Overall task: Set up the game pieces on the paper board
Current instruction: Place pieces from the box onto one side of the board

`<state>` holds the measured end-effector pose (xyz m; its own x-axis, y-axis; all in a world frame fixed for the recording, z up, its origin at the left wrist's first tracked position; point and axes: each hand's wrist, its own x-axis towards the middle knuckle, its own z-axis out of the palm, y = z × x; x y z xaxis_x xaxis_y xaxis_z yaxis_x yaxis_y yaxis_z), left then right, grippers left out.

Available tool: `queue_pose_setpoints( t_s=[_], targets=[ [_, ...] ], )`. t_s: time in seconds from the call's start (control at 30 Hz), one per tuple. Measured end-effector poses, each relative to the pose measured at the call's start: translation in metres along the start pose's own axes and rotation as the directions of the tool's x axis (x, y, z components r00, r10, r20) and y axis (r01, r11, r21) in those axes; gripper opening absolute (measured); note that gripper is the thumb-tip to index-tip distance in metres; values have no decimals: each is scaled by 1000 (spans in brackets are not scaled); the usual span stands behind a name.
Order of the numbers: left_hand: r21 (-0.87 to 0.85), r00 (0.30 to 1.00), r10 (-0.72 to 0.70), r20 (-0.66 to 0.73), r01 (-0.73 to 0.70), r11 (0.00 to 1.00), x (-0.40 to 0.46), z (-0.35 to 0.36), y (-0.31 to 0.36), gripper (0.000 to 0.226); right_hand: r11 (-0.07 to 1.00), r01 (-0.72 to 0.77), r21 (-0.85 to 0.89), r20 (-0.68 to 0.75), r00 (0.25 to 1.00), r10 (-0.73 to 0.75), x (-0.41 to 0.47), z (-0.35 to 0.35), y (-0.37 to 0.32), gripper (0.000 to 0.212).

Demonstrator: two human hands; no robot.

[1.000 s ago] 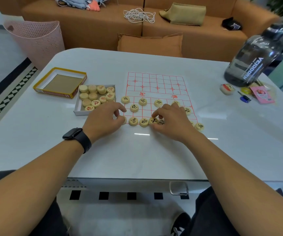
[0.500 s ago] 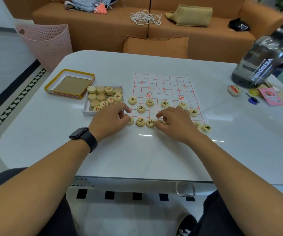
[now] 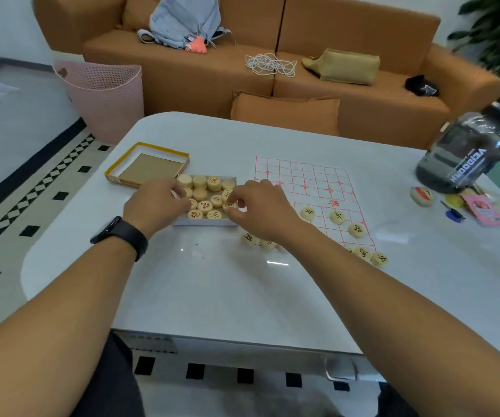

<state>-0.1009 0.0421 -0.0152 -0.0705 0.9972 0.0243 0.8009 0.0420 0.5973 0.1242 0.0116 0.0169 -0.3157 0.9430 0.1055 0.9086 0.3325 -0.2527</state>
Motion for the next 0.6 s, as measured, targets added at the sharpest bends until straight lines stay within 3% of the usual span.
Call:
queue_pose_setpoints(
  t_s=[0.17,0.33,0.47,0.6],
  targets=[
    [145,998,-4,-60,12,989,13,17,1,35,1000,13,-23,19,1000,-12,27,11,-18,29],
    [310,993,12,-118,25,950,23,31,2,41,993,44,-107,65,997,-37,41,16,-22,28],
    [329,992,2,-125,40,943,28,36,0,46,991,36,-130,24,999,-33,53,16,-25,28],
    [322,989,-3,-147,51,946,32,32,-1,37,994,27,-106,12,1000,-25,56,14,-25,27]
  ],
)
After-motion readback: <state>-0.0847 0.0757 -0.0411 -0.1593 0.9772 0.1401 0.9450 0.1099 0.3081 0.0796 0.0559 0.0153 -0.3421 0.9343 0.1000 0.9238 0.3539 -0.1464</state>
